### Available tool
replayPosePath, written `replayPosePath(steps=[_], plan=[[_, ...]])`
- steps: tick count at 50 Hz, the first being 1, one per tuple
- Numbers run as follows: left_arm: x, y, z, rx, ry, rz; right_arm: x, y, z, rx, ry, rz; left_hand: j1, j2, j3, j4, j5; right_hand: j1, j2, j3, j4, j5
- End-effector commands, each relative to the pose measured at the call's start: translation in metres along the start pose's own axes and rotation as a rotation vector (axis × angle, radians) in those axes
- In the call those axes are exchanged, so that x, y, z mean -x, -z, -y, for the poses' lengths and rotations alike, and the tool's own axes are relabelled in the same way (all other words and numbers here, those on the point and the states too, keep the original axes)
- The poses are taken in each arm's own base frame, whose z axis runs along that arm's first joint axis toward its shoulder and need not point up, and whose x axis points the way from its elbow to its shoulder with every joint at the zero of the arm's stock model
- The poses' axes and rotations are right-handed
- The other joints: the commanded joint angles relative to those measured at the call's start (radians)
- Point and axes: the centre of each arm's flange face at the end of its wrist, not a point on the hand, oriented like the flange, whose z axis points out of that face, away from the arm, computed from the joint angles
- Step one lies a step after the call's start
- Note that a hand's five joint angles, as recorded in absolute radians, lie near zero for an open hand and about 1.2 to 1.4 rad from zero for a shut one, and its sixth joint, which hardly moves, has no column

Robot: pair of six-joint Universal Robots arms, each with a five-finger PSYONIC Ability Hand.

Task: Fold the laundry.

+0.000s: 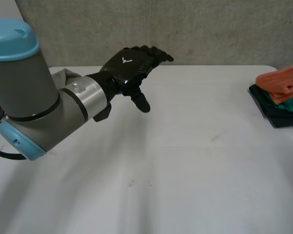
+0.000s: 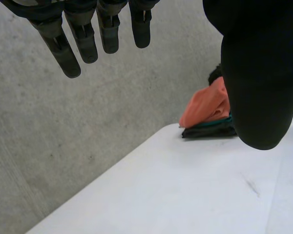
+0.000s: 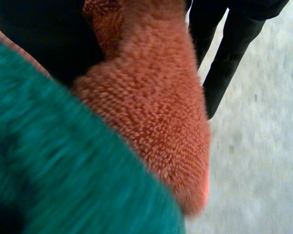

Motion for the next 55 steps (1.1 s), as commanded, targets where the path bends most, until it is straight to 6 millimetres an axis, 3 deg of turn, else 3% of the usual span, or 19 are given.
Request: replayPosePath(steps=[1,11,15,16,22,26,29,30,33,37,38,41,42,44,46,48,52,53,55], plan=[[0.000,-0.001,-0.007,0.019,0.006,-0.001,-0.030,0.032,0.000,0.030,0.053,-0.025,0.089,0.070,0.082,0.073,0.073,0.379,0.253,0.243,0.198,0.275],[-0.007,0.001,-0.004,0.013,0.005,-0.014,-0.026,0.030,0.027,0.025,0.051,0.002,0.092,0.073,0.085,0.076,0.076,0.379,0.253,0.243,0.198,0.275],[-0.010,0.002,-0.004,0.014,0.005,-0.021,-0.022,0.031,0.030,0.066,0.007,-0.023,0.092,0.073,0.085,0.076,0.076,-0.719,-0.844,-0.855,-0.899,-0.823],[-0.014,0.003,-0.003,0.012,0.004,-0.028,-0.022,0.032,0.035,0.096,-0.014,-0.045,0.092,0.073,0.085,0.076,0.076,-0.843,-0.968,-0.979,-1.024,-0.947],[-0.027,0.005,0.003,0.000,0.003,-0.058,-0.025,0.040,0.053,0.235,-0.061,-0.132,0.092,0.073,0.085,0.076,0.076,-0.843,-0.968,-0.979,-1.024,-0.947],[-0.035,0.009,0.011,-0.020,-0.002,-0.077,-0.033,0.057,0.064,0.399,0.028,-0.220,0.092,0.073,0.085,0.076,0.076,-0.843,-0.968,-0.979,-1.024,-0.947],[-0.039,0.013,0.021,-0.044,-0.011,-0.084,-0.049,0.065,0.089,0.511,0.211,-0.309,0.092,0.073,0.085,0.076,0.076,-0.843,-0.968,-0.979,-1.024,-0.947],[-0.040,0.016,0.026,-0.057,-0.014,-0.084,-0.054,0.063,0.106,0.537,0.314,-0.339,0.092,0.073,0.085,0.076,0.076,-0.843,-0.968,-0.979,-1.024,-0.947],[-0.042,0.020,0.035,-0.080,-0.023,-0.087,-0.058,0.062,0.117,0.552,0.401,-0.382,0.089,0.070,0.082,0.073,0.073,-0.843,-0.968,-0.979,-1.024,-0.947],[-0.046,0.028,0.055,-0.139,-0.046,-0.090,-0.052,0.038,0.156,0.397,0.450,-0.423,0.086,0.067,0.079,0.070,0.070,-0.843,-0.968,-0.979,-1.024,-0.947],[-0.046,0.031,0.064,-0.171,-0.058,-0.086,-0.040,0.024,0.188,0.282,0.451,-0.423,0.086,0.067,0.079,0.070,0.070,-0.843,-0.968,-0.979,-1.024,-0.947],[-0.046,0.036,0.077,-0.218,-0.073,-0.080,-0.014,0.008,0.228,0.121,0.417,-0.398,0.086,0.067,0.079,0.070,0.070,-0.843,-0.968,-0.979,-1.024,-0.947],[-0.045,0.039,0.085,-0.245,-0.080,-0.069,0.007,0.002,0.247,0.034,0.377,-0.362,0.080,0.061,0.073,0.064,0.064,-0.843,-0.968,-0.979,-1.024,-0.947],[-0.041,0.043,0.094,-0.271,-0.083,-0.052,0.028,-0.001,0.262,-0.040,0.339,-0.312,0.080,0.061,0.073,0.064,0.064,-0.843,-0.968,-0.979,-1.024,-0.947],[-0.035,0.046,0.101,-0.290,-0.084,-0.020,0.073,-0.002,0.277,-0.120,0.265,-0.189,0.080,0.061,0.073,0.064,0.064,-0.843,-0.968,-0.979,-1.024,-0.947],[-0.004,0.050,0.106,-0.298,-0.092,0.112,0.100,0.002,0.282,-0.141,0.234,-0.108,0.077,0.058,0.070,0.061,0.061,-0.843,-0.968,-0.979,-1.024,-0.947],[0.062,0.054,0.092,-0.247,-0.103,0.343,0.173,0.024,0.278,-0.132,0.160,0.117,0.066,0.046,0.058,0.049,0.049,-0.843,-0.968,-0.979,-1.024,-0.947],[0.094,0.057,0.078,-0.204,-0.107,0.437,0.198,0.035,0.272,-0.109,0.137,0.191,0.063,0.044,0.055,0.046,0.046,-0.843,-0.968,-0.979,-1.024,-0.947],[0.124,0.058,0.060,-0.149,-0.114,0.510,0.219,0.048,0.264,-0.079,0.129,0.250,0.060,0.041,0.052,0.043,0.043,-0.843,-0.968,-0.979,-1.024,-0.947]])
